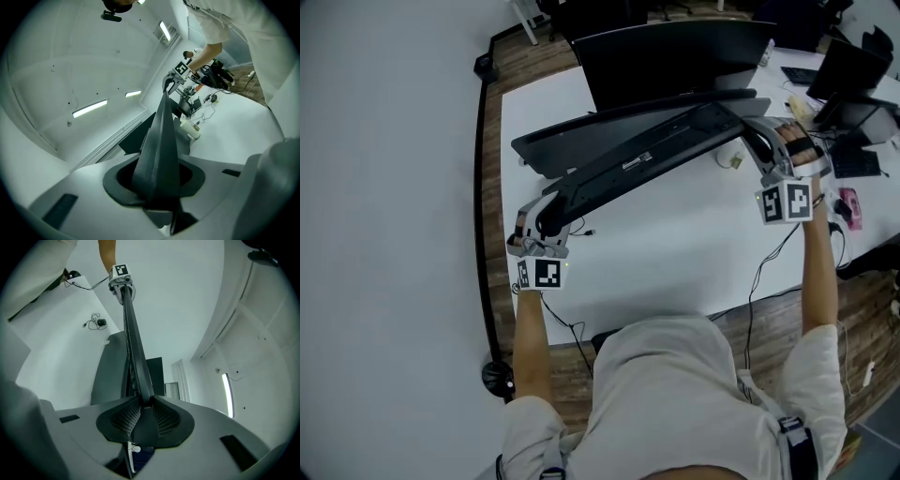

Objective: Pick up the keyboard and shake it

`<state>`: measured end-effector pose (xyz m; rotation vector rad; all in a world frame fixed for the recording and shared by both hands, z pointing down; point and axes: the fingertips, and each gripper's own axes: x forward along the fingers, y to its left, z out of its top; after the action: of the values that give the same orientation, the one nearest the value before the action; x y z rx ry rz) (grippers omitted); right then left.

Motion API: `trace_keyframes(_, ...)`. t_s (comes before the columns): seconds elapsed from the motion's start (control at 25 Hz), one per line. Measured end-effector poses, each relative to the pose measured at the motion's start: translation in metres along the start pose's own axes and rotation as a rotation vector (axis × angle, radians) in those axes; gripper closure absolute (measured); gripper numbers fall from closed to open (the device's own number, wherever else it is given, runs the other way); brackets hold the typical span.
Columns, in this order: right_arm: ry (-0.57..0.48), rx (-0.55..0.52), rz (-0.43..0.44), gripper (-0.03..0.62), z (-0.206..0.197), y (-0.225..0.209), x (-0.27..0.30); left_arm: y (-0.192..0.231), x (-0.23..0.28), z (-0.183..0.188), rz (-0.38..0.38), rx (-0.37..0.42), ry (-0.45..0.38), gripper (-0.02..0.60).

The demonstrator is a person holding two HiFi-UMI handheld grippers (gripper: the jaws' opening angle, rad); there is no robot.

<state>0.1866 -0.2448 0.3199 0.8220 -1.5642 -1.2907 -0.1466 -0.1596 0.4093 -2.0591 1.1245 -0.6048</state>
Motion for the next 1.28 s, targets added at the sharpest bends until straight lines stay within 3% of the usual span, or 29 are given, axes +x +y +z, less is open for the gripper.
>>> trace_keyframes(0.12, 0.037, 0.062, -0.019, 0.478, -0.013, 0.013, -0.019, 0.01, 0.012, 0.013, -0.046, 0.062, -0.027, 0.448)
trace_keyframes(0.24, 0.063, 0.151, -0.005, 0.48, -0.03, 0.041, -0.029, 0.011, 0.02, 0.028, -0.114, 0.178, -0.038, 0.448)
trace_keyframes(0.44, 0.079, 0.315, 0.037, 0.48, -0.045, 0.093, -0.017, 0.004, 0.025, 0.039, -0.219, 0.347, 0.007, 0.443)
trace_keyframes(0.6, 0.075, 0.394, 0.081, 0.48, -0.042, 0.126, 0.004, -0.016, 0.011, 0.034, -0.271, 0.426, 0.067, 0.444)
trace_keyframes(0.76, 0.046, 0.389, 0.095, 0.479, -0.033, 0.125, 0.025, -0.036, -0.012, 0.03, -0.276, 0.44, 0.094, 0.466)
trace_keyframes(0.88, 0.01, 0.377, 0.105, 0.479, -0.023, 0.105, 0.037, -0.04, -0.028, 0.033, -0.203, 0.366, 0.086, 0.476)
trace_keyframes(1.04, -0.063, 0.322, 0.147, 0.479, -0.003, 0.074, 0.048, -0.038, -0.051, 0.038, -0.069, 0.141, 0.044, 0.476)
trace_keyframes(1.16, -0.112, 0.267, 0.184, 0.477, 0.009, 0.048, 0.047, -0.042, -0.059, 0.035, -0.06, -0.011, 0.012, 0.485)
trace_keyframes(1.28, -0.186, 0.297, 0.271, 0.474, 0.02, 0.027, 0.039, -0.04, -0.066, 0.034, -0.07, -0.156, -0.031, 0.486)
